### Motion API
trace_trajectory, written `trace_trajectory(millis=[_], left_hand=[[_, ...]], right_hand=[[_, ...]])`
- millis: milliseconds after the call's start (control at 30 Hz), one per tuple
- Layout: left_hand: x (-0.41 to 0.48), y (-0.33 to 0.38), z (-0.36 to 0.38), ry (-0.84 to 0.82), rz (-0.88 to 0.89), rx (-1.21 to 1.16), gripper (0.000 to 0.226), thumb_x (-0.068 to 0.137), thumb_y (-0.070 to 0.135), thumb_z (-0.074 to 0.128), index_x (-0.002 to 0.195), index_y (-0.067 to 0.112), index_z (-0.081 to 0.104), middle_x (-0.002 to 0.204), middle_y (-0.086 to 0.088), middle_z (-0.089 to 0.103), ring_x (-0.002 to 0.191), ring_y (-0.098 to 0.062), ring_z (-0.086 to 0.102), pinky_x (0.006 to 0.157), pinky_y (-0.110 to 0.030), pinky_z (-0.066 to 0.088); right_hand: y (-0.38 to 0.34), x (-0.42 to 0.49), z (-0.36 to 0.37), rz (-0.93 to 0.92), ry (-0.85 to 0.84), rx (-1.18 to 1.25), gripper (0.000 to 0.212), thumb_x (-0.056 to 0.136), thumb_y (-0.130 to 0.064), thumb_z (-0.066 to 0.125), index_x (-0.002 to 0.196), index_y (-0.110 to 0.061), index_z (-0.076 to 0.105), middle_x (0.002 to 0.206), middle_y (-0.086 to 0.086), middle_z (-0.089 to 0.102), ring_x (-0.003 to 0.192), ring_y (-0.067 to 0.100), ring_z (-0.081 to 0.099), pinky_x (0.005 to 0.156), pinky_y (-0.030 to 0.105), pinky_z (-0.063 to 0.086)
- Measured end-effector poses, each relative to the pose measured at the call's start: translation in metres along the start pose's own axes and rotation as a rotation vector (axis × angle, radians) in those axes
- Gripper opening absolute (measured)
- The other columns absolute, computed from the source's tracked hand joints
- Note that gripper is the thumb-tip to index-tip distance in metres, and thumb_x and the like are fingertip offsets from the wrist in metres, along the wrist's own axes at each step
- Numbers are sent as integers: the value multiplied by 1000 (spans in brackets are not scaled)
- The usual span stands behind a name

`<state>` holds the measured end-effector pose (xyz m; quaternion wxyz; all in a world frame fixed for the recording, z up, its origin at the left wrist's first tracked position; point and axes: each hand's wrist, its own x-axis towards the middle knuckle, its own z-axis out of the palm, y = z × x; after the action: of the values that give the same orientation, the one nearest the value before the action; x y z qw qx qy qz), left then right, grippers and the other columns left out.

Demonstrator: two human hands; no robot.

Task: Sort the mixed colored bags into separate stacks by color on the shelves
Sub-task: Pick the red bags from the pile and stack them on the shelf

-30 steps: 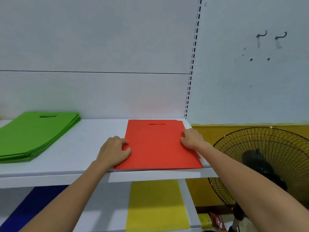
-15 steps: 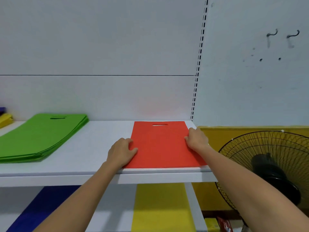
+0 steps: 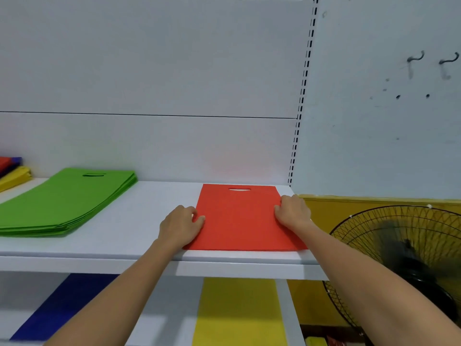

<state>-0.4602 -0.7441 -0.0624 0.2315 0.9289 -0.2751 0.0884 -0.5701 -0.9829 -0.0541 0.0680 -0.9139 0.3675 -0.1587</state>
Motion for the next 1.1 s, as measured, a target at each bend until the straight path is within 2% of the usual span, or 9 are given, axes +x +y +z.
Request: trace_trajectory(millis=[100,200,333,467,633,733,867,1100], left_hand=[[-3,-15,-18,49,12,25,37,91,44,46,121,25,57,120,-3,55,111,-21,52,88,-34,43],[-14,-46,-50,103,-8,77,36,90,40,50,122,25,57,122,-3,54,112,-20,52,88,-33,42],[-45,-102,-107,186,-145,178,37,88,35,53,124,26,56,123,-3,54,116,-22,49,91,-33,40],[-100,-173,-168,237,-305,257,38,88,34,53,125,26,54,125,-2,52,116,-21,48,93,-35,41],[-173,-256,-232,319,-490,390,43,88,36,52,129,25,49,123,-3,51,116,-20,46,90,-31,40],[-202,-303,-265,317,-546,422,45,87,34,52,131,26,47,124,-4,50,118,-20,44,92,-32,39],[-226,-369,-309,325,-566,437,43,88,34,52,130,27,48,126,-4,49,120,-20,44,96,-33,39],[-241,-475,-371,362,-586,418,37,90,40,51,125,28,51,127,0,52,116,-18,49,96,-36,43]], right_hand=[[-17,5,-14,-68,49,29,36,93,-24,41,122,-6,52,124,17,51,119,35,44,93,40,40],[-65,11,-30,-222,43,156,41,92,-26,46,129,-10,50,128,17,51,121,35,44,95,40,40],[-174,-3,-37,-483,7,294,47,93,-29,46,137,-13,43,135,14,45,127,31,40,101,38,36],[-294,-49,-33,-723,-44,381,48,93,-31,48,138,-16,42,135,12,45,128,29,40,100,37,36],[-422,-123,-19,-971,-118,437,47,91,-28,51,134,-10,45,130,17,48,124,33,43,100,39,37],[-490,-160,-13,-1053,-154,478,39,86,-19,50,123,-6,52,123,19,52,118,35,47,92,38,40],[-576,-202,-13,-1088,-158,518,44,86,-17,48,128,-6,49,131,15,51,123,32,45,94,40,41],[-689,-256,6,-1151,-181,558,48,87,-17,46,134,-8,44,129,14,52,119,31,48,88,38,42]])
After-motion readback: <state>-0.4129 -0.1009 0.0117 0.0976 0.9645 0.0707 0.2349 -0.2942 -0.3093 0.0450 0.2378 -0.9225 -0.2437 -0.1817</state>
